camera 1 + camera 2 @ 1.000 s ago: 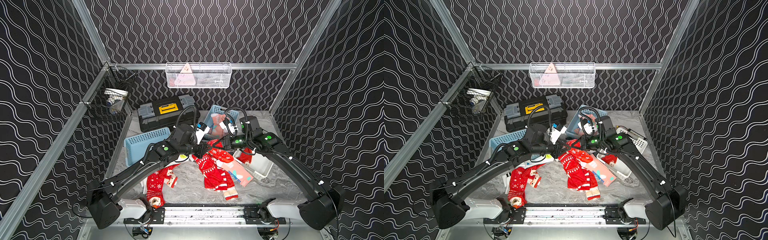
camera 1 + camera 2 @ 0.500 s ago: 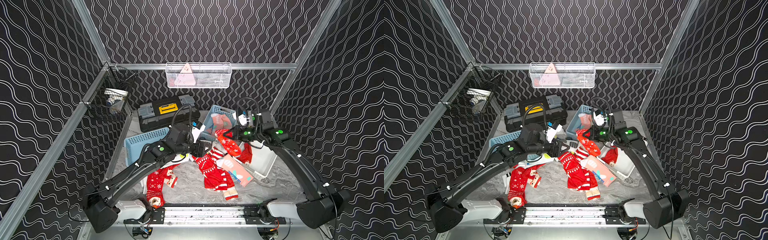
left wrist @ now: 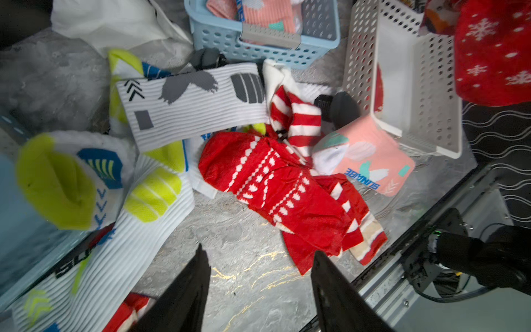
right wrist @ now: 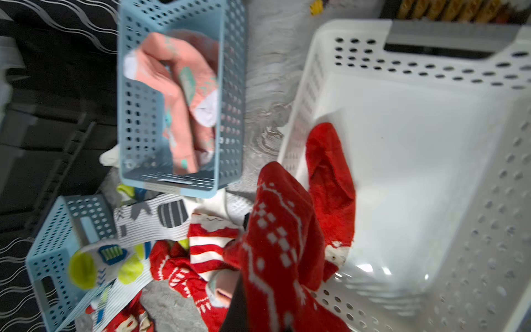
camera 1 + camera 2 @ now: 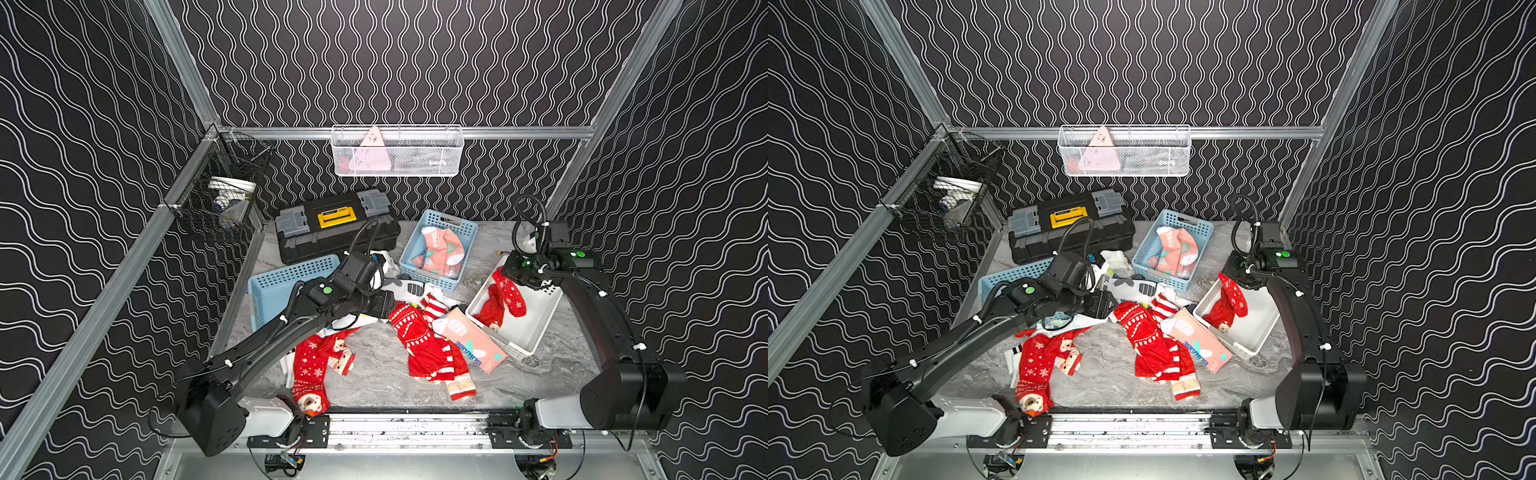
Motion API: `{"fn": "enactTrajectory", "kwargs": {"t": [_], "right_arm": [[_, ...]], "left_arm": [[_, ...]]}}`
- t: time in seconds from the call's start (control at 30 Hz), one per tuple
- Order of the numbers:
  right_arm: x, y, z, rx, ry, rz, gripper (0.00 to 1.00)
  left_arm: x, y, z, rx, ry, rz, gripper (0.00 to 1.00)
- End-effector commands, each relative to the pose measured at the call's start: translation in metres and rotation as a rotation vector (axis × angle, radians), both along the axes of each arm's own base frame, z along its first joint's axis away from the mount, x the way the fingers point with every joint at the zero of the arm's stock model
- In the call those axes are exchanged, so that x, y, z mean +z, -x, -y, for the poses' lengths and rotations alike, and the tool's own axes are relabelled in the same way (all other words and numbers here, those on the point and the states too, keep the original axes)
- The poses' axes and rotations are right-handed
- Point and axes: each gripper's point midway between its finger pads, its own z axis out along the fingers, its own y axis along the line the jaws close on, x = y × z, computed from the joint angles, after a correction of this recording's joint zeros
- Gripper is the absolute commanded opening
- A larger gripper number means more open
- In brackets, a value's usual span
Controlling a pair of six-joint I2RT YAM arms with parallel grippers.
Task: Sort the socks into the basket by color
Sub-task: Place the sock in the bin.
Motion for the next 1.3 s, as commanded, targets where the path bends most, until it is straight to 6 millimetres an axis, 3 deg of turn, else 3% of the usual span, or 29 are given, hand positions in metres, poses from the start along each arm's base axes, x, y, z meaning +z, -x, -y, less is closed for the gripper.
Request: {"fn": "enactTrajectory", "kwargs": {"t": [0.0,0.17,0.4,0.47,0.5,0.53,0.6,0.8,0.97,1.27], "right_arm": [[-0.023,-0.004,0.016,-0.091,0.039,-0.033,0.00],[-0.068,-0.002,0.022,-0.120,0.049,-0.125,0.00],[-0.105,-0.002,0.026,-0.133,0.059,-0.189,0.02],[-0.112,-0.003,0.024,-0.130,0.052,-0.202,0.14],[-0.113,-0.003,0.024,-0.129,0.050,-0.207,0.25],[-0.114,-0.004,0.022,-0.126,0.043,-0.209,0.38],[-0.113,-0.004,0.020,-0.121,0.032,-0.205,0.53],[-0.111,-0.003,0.017,-0.112,0.013,-0.207,0.76],[-0.107,-0.001,0.016,-0.106,0.008,-0.207,0.87],[-0.089,-0.003,0.012,-0.096,-0.014,-0.164,0.88]], "left_arm": [[-0.020,-0.001,-0.014,0.043,-0.080,-0.035,0.61],[-0.041,-0.012,-0.010,0.063,-0.095,-0.052,0.62],[-0.066,-0.033,-0.001,0.061,-0.139,-0.076,0.62],[-0.077,-0.035,-0.005,0.063,-0.179,-0.098,0.62],[-0.081,-0.034,-0.007,0.065,-0.197,-0.104,0.62],[-0.085,-0.034,-0.010,0.068,-0.217,-0.108,0.63],[-0.092,-0.033,-0.015,0.072,-0.249,-0.115,0.63],[-0.107,-0.035,-0.027,0.103,-0.318,-0.111,0.63],[-0.123,-0.036,-0.030,0.102,-0.361,-0.118,0.63],[-0.142,-0.041,-0.034,0.116,-0.437,-0.085,0.63]]}}
